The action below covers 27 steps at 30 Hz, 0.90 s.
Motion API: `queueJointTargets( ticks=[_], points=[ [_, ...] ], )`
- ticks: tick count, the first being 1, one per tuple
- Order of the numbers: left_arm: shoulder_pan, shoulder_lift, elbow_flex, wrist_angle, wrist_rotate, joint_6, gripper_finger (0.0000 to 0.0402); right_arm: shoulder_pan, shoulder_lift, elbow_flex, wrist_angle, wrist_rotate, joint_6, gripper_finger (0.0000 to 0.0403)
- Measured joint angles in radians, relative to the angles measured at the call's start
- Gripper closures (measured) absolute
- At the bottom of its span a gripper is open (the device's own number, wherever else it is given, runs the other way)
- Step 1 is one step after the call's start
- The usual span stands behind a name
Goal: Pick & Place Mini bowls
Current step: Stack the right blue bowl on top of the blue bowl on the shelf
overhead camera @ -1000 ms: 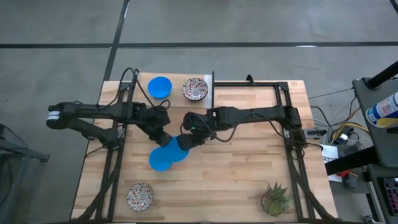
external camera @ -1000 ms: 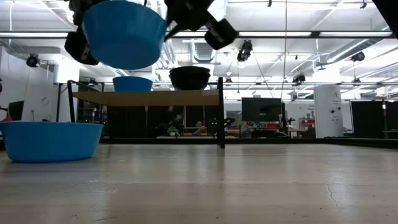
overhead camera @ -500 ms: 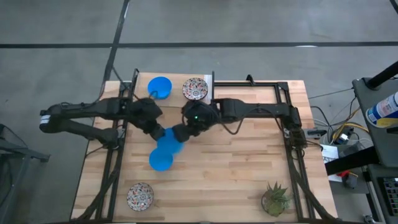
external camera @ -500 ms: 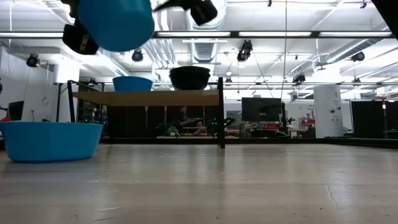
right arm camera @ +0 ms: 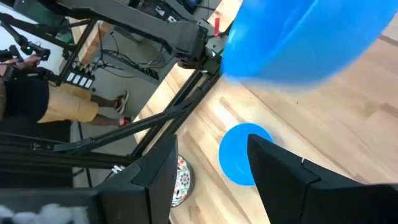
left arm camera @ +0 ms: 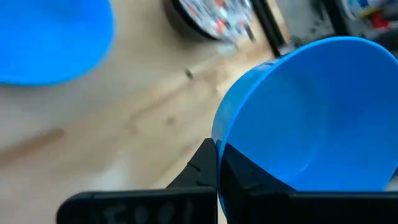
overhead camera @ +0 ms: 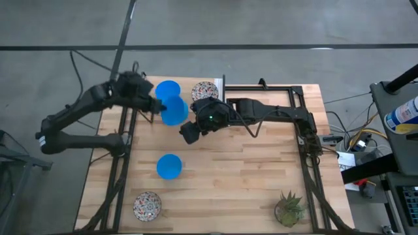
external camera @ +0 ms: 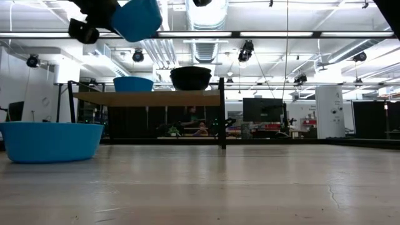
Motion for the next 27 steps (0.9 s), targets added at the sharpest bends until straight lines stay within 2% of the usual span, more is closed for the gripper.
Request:
queueJointTargets(
  ticks=[6,13,18,27],
  points=[
    [0.205,0.108,0.178,-0.138,-0.009,0.142,0.0401,0.000,0.000,-0.010,-0.001,0.000,-0.002,0.0216],
    [0.396,0.296,0.377,-0.285,-0.007,0.329,0.0401,0.005,0.001,-0.011,-0.001,-0.003,-0.011,0.0216],
    [0.469,0.415,0.447,-0.357,-0.004,0.401,0.0401,0.005,0.002,-0.012,-0.002,-0.002,-0.030,0.0216],
    [0.494,0.536,0.449,-0.404,-0.050,0.482,0.0401,0.005,0.002,-0.013,-0.003,-0.001,-0.056,0.0216]
  ],
)
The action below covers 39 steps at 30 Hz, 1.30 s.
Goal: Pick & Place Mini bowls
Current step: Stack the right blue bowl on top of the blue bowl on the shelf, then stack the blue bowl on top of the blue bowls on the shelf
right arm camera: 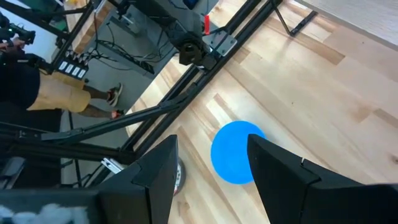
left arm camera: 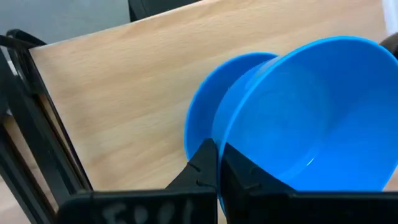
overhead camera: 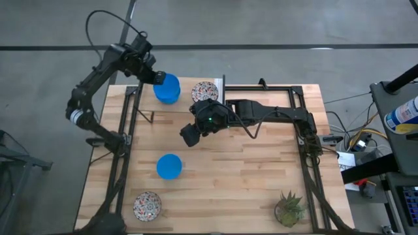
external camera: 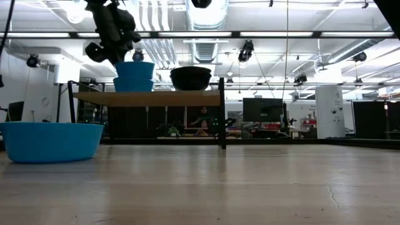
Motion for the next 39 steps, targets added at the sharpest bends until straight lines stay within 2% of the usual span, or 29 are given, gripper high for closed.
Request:
queueJointTargets(
  ticks=[12,20,33,39],
  points=[
    [0.001,0.049,0.000,-0.037,-0.018,0.029,0.0401,-0.005,0.001,-0.005,-0.002,0.001,-0.026,0.0216],
    [0.001,0.063,0.000,-0.046,-0.013,0.037,0.0383,-0.010,0.001,-0.006,-0.001,0.001,-0.027,0.0216],
    [0.001,0.061,0.000,-0.034,-0.020,0.062,0.0295,-0.010,0.001,-0.006,-0.001,0.001,-0.027,0.0216],
    [0.000,0.018,-0.001,-0.038,-0.019,0.061,0.0282,-0.009,0.001,-0.006,0.000,0.019,-0.037,0.0216]
  ],
)
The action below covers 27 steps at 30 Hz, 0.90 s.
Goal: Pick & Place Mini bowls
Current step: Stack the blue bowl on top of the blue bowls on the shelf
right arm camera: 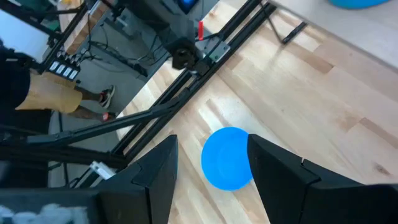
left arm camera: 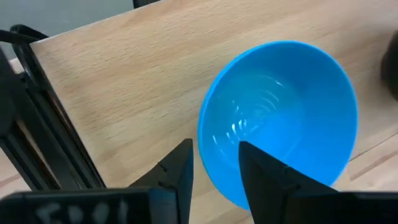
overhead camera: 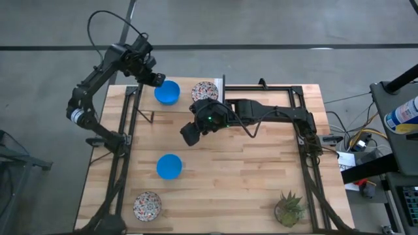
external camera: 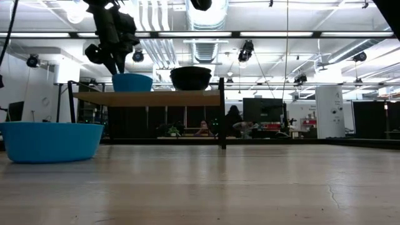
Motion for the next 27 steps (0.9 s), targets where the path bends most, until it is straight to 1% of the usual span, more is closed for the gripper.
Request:
queueJointTargets(
  ticks=[3,6,12,16,20,27],
  points=[
    [-0.004,-0.043,0.000,-0.013,0.004,-0.001,0.0282,0.003,0.000,-0.007,0.002,0.029,-0.001,0.0216],
    [-0.014,-0.095,0.000,-0.019,0.006,-0.002,0.0282,0.004,0.000,-0.022,0.005,0.032,-0.008,0.0216],
    [-0.081,-0.214,-0.001,-0.044,0.008,-0.052,0.0282,0.004,0.001,-0.071,0.006,0.031,-0.003,0.0216],
    [-0.176,-0.288,-0.001,-0.066,0.009,-0.104,0.0282,0.004,0.001,-0.078,0.006,0.027,0.009,0.0216],
    [-0.297,-0.337,-0.001,-0.088,0.011,-0.139,0.0282,0.004,0.001,-0.072,0.007,0.027,-0.002,0.0216],
    [-0.476,-0.371,-0.020,-0.089,0.068,-0.148,0.0282,0.006,-0.003,-0.052,0.007,0.016,-0.045,0.0216]
  ],
)
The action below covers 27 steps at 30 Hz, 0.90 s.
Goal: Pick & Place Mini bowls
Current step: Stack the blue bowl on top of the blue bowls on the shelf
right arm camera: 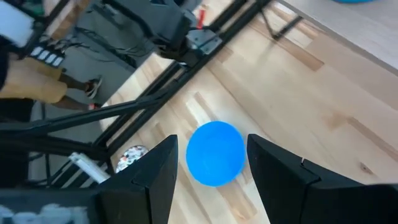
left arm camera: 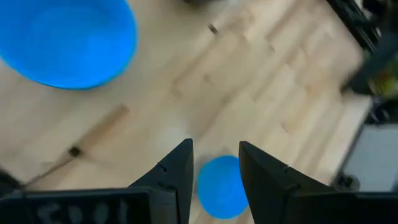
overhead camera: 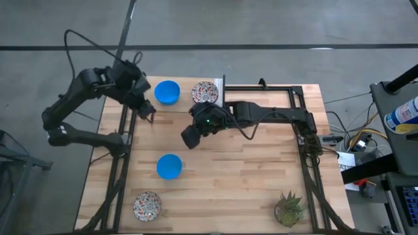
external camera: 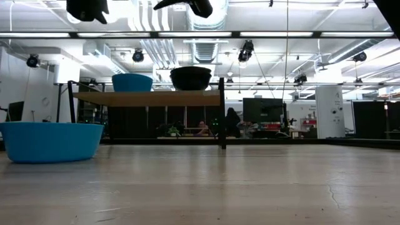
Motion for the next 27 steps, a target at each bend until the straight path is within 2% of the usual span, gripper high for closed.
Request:
queueJointTargets(
  ticks=[4,10,17,27],
  points=[
    [-0.081,-0.017,-0.067,0.000,0.006,-0.001,0.0282,0.006,-0.009,0.042,0.000,-0.020,-0.043,0.0216],
    [-0.184,-0.042,-0.256,0.030,0.052,-0.014,0.0282,0.012,-0.014,0.122,0.001,-0.011,-0.072,0.0216],
    [-0.274,-0.062,-0.498,0.203,0.050,-0.089,0.0282,0.017,-0.025,0.139,0.023,0.000,-0.077,0.0216],
    [-0.378,-0.062,-0.772,0.479,0.052,-0.219,0.0282,0.020,-0.026,0.140,0.030,0.016,-0.078,0.0216]
  ],
)
